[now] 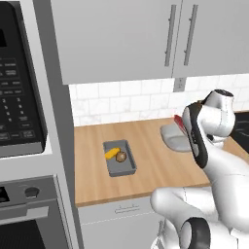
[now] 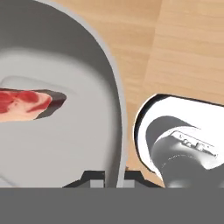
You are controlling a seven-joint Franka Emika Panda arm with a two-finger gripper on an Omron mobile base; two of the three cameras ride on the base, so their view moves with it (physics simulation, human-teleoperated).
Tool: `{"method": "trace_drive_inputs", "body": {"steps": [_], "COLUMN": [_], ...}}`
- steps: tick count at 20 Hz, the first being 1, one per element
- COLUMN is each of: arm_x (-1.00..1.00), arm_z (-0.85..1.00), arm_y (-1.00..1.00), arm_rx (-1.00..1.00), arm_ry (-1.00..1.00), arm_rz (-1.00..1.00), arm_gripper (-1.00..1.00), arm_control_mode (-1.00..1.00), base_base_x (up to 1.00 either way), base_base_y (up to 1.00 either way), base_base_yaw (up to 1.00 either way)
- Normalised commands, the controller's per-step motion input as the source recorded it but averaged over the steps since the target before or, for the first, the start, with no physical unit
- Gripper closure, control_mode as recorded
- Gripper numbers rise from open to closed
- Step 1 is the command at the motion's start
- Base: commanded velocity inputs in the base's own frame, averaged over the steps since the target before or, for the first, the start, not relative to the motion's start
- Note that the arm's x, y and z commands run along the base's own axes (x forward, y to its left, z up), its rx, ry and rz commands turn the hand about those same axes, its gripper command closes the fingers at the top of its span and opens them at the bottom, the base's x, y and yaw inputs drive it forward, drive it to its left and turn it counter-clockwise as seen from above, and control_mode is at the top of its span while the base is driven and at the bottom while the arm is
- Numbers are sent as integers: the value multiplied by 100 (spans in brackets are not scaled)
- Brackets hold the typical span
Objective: Take the meat container that has the steak and place it on the second highest rack of the freezer. Then take the vegetable container that has the mushroom and corn and place it on the highest rack of the freezer.
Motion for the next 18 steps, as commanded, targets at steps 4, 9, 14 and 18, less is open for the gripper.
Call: {"method": "trace_drive_inputs", "body": {"steps": [4,9,14,18], "arm_x": [-5,-27,-32,-29], "arm_z": [73,81,36,0], "arm_y": [98,80,34,-14], "arm_rx": [-8,-1,0,6], "arm_ry": [1,0,0,0], "arm_rz": [-14,-10,-4,2], "arm_gripper": [100,100,100,100], "arm_control_mode": [-100,-100,-100,-100], "base_base_x": [0,0,0,0], "base_base_y": [0,0,0,0], "base_base_yaw": [0,0,0,0]}}
